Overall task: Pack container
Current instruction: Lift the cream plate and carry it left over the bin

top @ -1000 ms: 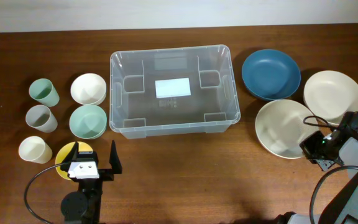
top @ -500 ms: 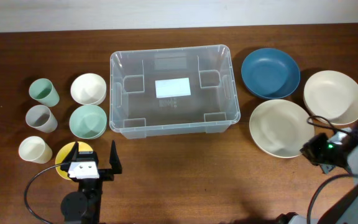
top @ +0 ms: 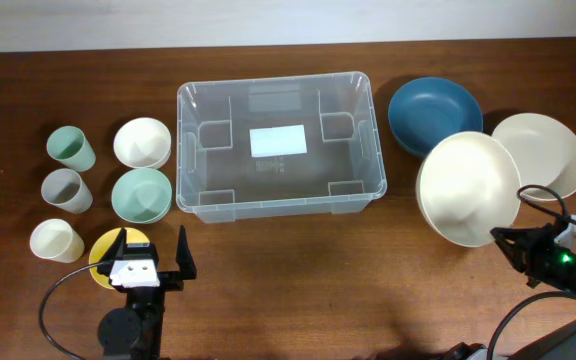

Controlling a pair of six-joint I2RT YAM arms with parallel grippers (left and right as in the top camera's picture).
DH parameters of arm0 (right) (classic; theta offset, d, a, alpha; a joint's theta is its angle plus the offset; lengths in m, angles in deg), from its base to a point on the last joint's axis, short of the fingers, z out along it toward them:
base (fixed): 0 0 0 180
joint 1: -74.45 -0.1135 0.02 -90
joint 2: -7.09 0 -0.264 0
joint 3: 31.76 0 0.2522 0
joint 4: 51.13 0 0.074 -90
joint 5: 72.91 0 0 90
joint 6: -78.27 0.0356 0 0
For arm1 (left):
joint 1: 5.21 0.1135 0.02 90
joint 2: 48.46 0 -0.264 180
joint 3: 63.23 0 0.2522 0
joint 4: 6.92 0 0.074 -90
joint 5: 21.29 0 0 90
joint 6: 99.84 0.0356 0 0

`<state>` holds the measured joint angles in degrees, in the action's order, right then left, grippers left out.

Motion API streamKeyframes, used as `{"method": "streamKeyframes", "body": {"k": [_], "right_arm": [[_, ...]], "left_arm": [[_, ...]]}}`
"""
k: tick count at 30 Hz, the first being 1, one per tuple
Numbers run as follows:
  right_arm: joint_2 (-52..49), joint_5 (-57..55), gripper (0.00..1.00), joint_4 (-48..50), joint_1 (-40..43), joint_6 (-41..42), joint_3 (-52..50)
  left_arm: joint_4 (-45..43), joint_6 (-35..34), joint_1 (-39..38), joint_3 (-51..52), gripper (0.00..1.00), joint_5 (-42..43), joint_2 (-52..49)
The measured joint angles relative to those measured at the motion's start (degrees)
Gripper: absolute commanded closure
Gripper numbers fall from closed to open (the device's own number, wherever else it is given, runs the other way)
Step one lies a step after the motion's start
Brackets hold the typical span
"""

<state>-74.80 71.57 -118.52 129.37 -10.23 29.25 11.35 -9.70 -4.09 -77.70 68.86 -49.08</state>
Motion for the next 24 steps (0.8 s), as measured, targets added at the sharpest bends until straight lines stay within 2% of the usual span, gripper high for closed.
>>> {"method": "streamKeyframes", "body": {"k": [4, 8, 12, 17, 19, 24], "right_arm": [[0.39, 2.23, 0.96, -6.01, 0.13, -0.87, 6.67], [2.69, 2.69, 0.96, -13.55, -0.72, -1.31, 18.64], [5.16, 2.69, 0.96, -16.46, -6.43, 0.11, 30.14], [7.43, -0.74, 0.96, -9.20, -23.61, 9.62, 40.46], [7.67, -4.81, 0.96, -3.32, -32.98, 15.28, 41.88], [5.46, -17.70, 0.96, 4.35, -54.93, 25.90, 42.14]], "left_arm": [[0.00, -0.02, 0.00, 0.00, 0.00, 0.00, 0.00], [0.00, 0.00, 0.00, 0.00, 0.01, 0.00, 0.00], [0.00, 0.00, 0.00, 0.00, 0.00, 0.00, 0.00], [0.00, 0.00, 0.00, 0.00, 0.00, 0.02, 0.00], [0.00, -0.02, 0.00, 0.00, 0.00, 0.00, 0.00], [0.00, -0.02, 0.00, 0.00, 0.01, 0.00, 0.00]]}}
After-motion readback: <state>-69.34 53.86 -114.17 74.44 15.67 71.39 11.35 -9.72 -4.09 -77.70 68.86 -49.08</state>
